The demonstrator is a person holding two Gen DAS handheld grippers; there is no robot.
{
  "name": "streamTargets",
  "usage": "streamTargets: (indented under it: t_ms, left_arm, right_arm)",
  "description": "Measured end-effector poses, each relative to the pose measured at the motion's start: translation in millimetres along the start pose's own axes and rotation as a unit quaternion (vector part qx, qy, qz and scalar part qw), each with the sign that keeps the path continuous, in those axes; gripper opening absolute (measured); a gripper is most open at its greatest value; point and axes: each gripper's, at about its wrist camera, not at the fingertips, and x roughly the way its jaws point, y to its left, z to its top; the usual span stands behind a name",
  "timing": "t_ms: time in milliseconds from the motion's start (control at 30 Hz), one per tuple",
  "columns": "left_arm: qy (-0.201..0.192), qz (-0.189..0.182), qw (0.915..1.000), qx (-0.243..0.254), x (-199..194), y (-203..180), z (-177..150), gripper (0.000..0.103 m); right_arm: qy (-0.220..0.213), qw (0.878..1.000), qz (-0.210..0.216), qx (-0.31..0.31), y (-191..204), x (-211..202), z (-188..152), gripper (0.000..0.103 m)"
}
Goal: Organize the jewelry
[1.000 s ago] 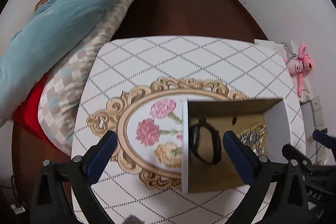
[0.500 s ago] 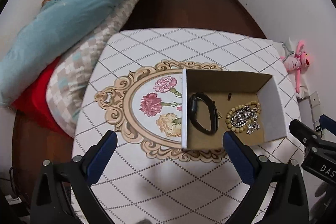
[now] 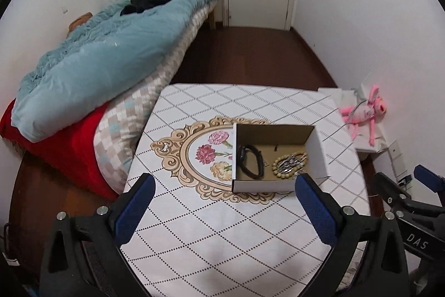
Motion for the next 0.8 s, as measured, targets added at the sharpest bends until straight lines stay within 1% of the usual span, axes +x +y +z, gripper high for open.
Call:
streamTargets:
  t_ms: [233, 467, 633, 800]
  left_arm:
    - [-0.028, -0.014, 0.9995, 0.000, -45, 0, -1, 0.103]
    - [-0.054, -0.018, 0.9983, -0.009, -78, 4, -1, 0.103]
    - [-0.051, -0.029, 0.9982, -0.009, -85, 5, -2, 0.103]
    - [-0.032, -0.033, 0.9989, -0.008, -73, 0, 0, 0.103]
  right_arm:
    - [-0.049, 0.999, -0.012, -0.003, -1, -64, -4, 0.103]
    - [-0.086, 0.996, -0.014, -0.006, 0, -110, -6, 0.103]
    - [-0.095, 0.995, -0.009, -0.003, 0, -127, -6, 0.103]
    - [-0.088, 0.996, -0.008, -0.002, 0, -128, -5, 0.103]
